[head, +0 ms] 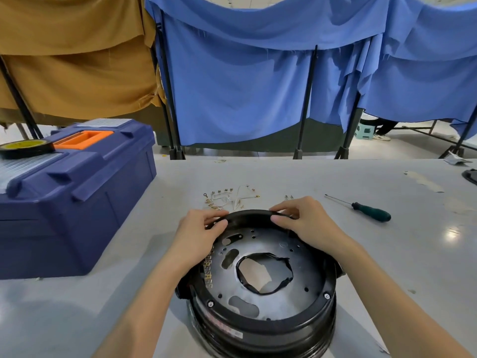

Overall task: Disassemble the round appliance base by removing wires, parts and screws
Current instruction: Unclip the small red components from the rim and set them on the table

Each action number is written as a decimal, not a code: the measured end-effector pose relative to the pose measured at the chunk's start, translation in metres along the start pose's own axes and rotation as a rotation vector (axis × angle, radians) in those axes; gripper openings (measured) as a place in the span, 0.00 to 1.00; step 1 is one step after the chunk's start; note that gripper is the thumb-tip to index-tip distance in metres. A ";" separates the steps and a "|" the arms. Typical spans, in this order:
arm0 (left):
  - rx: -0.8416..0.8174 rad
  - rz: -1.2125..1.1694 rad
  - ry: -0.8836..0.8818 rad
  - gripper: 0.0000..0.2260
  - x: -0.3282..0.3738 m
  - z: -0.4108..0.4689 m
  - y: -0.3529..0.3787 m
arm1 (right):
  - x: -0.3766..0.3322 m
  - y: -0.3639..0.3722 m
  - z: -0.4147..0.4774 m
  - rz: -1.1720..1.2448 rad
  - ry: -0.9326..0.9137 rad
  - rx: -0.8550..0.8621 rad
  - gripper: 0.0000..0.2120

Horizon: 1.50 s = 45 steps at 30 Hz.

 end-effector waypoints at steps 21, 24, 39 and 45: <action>-0.010 0.034 0.081 0.12 0.017 0.023 0.041 | 0.158 -0.049 0.021 -0.717 0.571 0.171 0.21; -0.012 0.023 0.076 0.12 0.016 0.022 0.040 | 0.152 -0.056 0.024 -0.815 0.596 0.254 0.19; -0.010 0.072 0.091 0.12 0.016 0.014 0.031 | 0.115 -0.026 0.008 -0.451 0.426 0.132 0.16; 0.035 0.058 0.076 0.11 0.007 -0.002 0.011 | 0.098 -0.016 -0.004 -0.295 0.335 0.143 0.15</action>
Point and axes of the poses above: each hand's wrist, its own z-axis towards the middle knuckle, its own y-axis out of the palm, x = y × z, the point moved 4 cm from there along z, towards the middle knuckle, and after that the axes turned 5 degrees about -z, right-handed, at the moved point
